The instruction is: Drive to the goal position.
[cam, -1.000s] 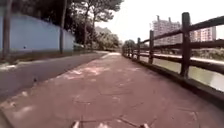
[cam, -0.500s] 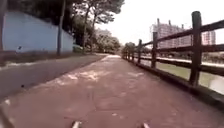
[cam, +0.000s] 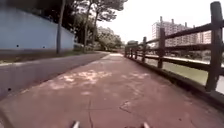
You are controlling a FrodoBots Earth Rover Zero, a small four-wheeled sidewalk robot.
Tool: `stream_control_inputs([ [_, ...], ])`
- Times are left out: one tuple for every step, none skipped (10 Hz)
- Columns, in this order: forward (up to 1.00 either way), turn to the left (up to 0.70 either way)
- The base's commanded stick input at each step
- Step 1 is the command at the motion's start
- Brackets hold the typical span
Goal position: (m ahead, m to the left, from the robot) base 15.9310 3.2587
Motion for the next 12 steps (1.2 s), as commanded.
stream_control_inputs([
  [0.70, 0.00],
  [0.70, 0.00],
  [0.70, 0.00],
  [0.70, 0.00],
  [0.70, 0.00],
  [0.70, 0.00],
  [0.70, 0.00],
  [0.70, 0.00],
  [0.70, 0.00],
  [0.70, 0.00],
  [0.70, 0.00],
  [0.70, 0.00],
])
